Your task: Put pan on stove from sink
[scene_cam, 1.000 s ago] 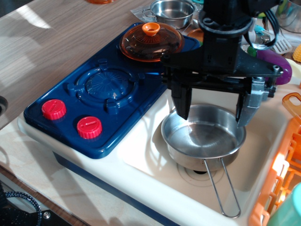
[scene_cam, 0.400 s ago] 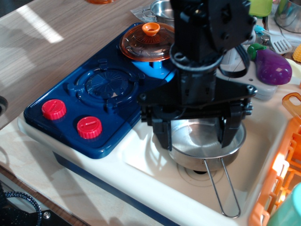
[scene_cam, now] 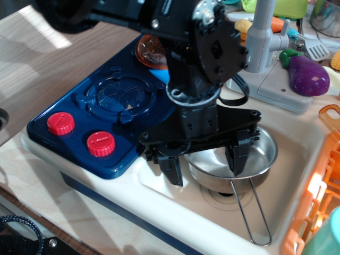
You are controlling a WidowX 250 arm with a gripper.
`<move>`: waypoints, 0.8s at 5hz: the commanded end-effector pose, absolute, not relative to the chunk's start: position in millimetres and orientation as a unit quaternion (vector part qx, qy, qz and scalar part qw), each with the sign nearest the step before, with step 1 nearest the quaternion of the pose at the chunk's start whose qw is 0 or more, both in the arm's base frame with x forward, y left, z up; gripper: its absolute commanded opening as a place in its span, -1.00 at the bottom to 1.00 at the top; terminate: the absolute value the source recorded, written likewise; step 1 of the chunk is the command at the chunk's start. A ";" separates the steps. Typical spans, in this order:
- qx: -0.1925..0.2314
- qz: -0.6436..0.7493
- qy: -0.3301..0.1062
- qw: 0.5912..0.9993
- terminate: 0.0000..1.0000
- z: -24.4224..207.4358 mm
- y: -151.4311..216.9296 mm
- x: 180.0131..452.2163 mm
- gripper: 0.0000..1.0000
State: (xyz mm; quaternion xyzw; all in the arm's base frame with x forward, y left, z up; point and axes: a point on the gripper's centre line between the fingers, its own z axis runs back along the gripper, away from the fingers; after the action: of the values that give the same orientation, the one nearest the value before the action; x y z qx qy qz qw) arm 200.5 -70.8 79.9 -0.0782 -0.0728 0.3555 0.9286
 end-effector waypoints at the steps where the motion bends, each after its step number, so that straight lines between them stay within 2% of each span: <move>1: -0.093 0.365 -0.085 0.922 -1.00 76.2 -70.0 207.5 1.00; 2: -0.102 0.383 -0.104 0.912 -1.00 63.1 -70.9 205.4 1.00; 3: -0.092 0.389 -0.095 0.912 -1.00 64.8 -73.8 207.0 -1.00; 4: -0.084 0.393 -0.080 0.912 -1.00 69.9 -75.9 208.8 -1.00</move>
State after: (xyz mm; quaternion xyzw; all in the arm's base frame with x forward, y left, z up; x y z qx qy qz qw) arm 203.4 -74.8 75.5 -0.0466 -0.0508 0.3929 0.9170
